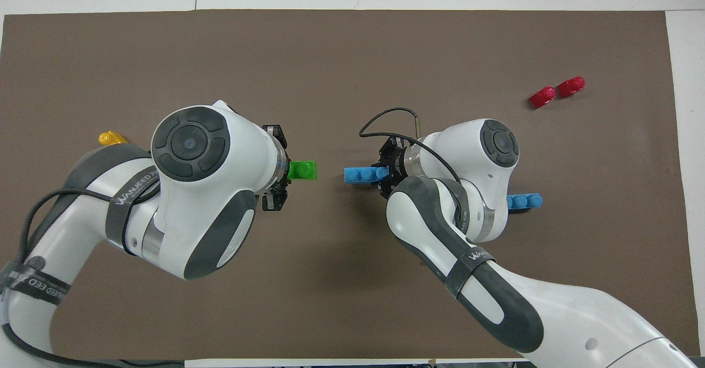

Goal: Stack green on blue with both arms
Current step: 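Press the green brick onto the blue brick held by the right gripper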

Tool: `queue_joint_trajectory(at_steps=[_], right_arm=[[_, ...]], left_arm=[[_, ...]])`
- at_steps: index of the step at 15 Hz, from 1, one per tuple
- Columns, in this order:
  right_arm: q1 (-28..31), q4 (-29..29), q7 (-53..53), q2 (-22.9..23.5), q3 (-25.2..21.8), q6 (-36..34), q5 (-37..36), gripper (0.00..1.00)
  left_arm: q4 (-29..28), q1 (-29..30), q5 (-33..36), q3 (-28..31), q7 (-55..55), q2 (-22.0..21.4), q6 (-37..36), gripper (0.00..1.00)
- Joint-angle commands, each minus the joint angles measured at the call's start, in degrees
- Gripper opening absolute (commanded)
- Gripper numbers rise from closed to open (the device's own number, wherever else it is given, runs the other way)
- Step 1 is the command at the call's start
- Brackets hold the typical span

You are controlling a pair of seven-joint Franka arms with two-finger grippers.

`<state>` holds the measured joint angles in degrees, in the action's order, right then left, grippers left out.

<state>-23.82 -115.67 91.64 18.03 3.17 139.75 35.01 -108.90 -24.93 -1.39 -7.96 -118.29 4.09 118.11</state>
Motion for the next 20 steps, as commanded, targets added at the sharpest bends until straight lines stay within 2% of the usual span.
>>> queue_joint_trajectory(at_steps=[1,3,10,15,20], right_arm=[[0.0,-1.0,-1.2,0.2,0.1,2.1,1.7,0.0],[-0.6,-1.2,-1.5,0.3,0.0,2.2,1.7,0.0],[-0.7,-1.8,-2.0,1.0,0.1,3.9,2.7,0.0],[-0.8,-2.4,-2.8,1.4,0.1,5.1,2.9,0.0],[-0.9,-2.5,-2.8,1.4,0.1,5.2,2.9,0.0]], left_arm=[[0.4,-2.0,-0.1,0.8,-3.0,1.4,1.7,0.0],[1.5,-3.9,1.3,0.8,-6.1,4.5,2.7,0.0],[1.8,-7.1,3.9,0.8,-11.6,8.4,7.0,0.0],[4.9,-8.9,6.2,0.8,-15.7,13.6,8.3,0.0],[4.7,-9.5,6.3,0.8,-16.0,14.1,9.8,0.0]])
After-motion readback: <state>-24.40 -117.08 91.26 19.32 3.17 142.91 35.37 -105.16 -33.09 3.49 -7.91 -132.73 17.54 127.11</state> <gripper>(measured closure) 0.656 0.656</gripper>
